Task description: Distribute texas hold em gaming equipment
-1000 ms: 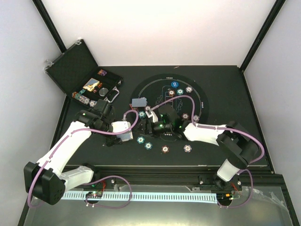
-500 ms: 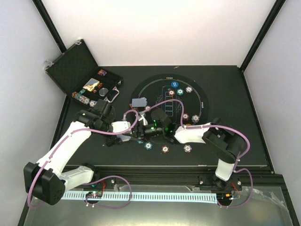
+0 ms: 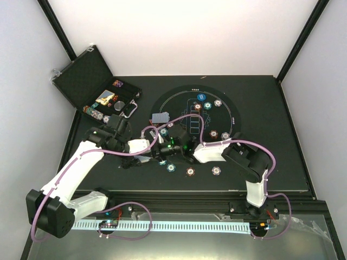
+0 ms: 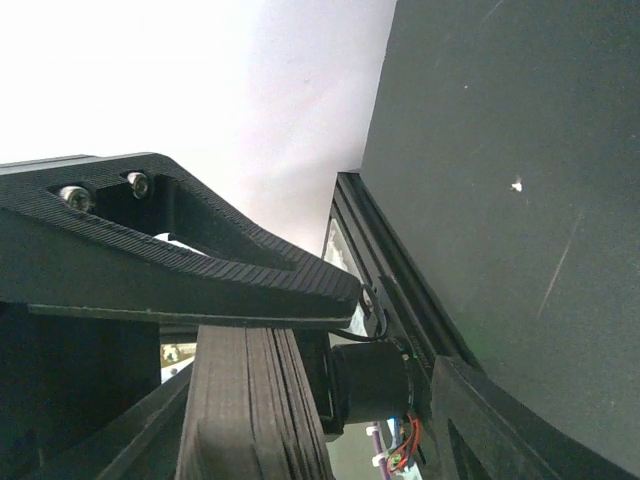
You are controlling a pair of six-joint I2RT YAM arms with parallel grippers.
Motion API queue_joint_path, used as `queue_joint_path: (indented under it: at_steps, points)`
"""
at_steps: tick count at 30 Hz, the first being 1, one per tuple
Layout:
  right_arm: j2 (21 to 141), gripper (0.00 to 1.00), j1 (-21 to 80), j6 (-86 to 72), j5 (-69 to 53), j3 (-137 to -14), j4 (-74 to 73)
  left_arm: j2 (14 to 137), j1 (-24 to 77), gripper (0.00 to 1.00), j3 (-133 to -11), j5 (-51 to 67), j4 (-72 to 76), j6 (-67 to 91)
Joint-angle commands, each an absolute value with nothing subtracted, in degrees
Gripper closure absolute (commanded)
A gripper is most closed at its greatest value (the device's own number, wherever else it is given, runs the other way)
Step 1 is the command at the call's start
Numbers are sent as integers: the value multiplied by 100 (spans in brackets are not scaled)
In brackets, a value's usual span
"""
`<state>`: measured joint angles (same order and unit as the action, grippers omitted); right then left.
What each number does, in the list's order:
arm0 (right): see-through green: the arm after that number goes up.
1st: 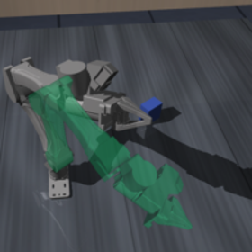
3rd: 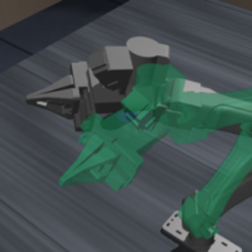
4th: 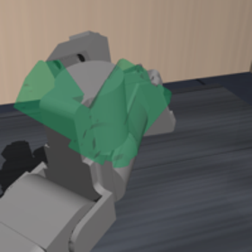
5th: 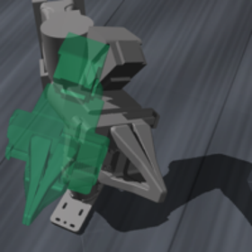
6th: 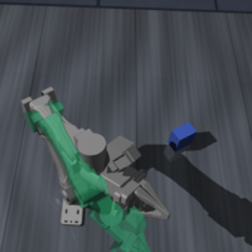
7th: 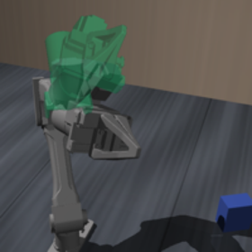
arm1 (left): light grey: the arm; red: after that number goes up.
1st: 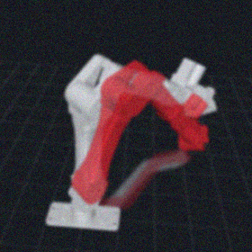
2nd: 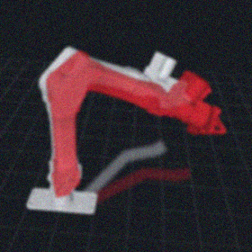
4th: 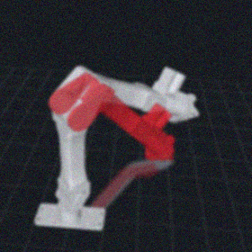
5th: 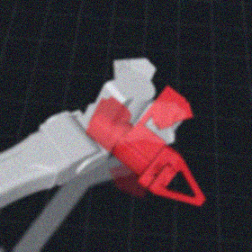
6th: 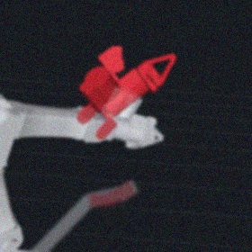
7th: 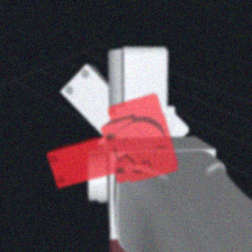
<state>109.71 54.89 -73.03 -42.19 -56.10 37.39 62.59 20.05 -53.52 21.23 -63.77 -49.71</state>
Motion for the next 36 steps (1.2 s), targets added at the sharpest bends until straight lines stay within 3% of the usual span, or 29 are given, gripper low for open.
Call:
queue_joint_path:
  at_steps: [1, 12, 28, 36]
  points:
    - [10992, 43, 5401, -7391, -4197, -5425, 4065, 6099, 1987, 99, -5625, 2349, -6448, -4984]
    - [10542, 54, 5090, -7284, -4121, -4743, 4143, 6061, 1988, 98, -5643, 2393, -6443, -4966]
    - [9599, 95, 4929, -6541, -3964, -4685, 2870, 6069, 1987, 99, -5625, 2355, -6388, -4924]
    - [9217, 99, 4554, -6269, -4084, -4711, 2337, 6070, 1989, 99, -5586, 2307, -6318, -4872]
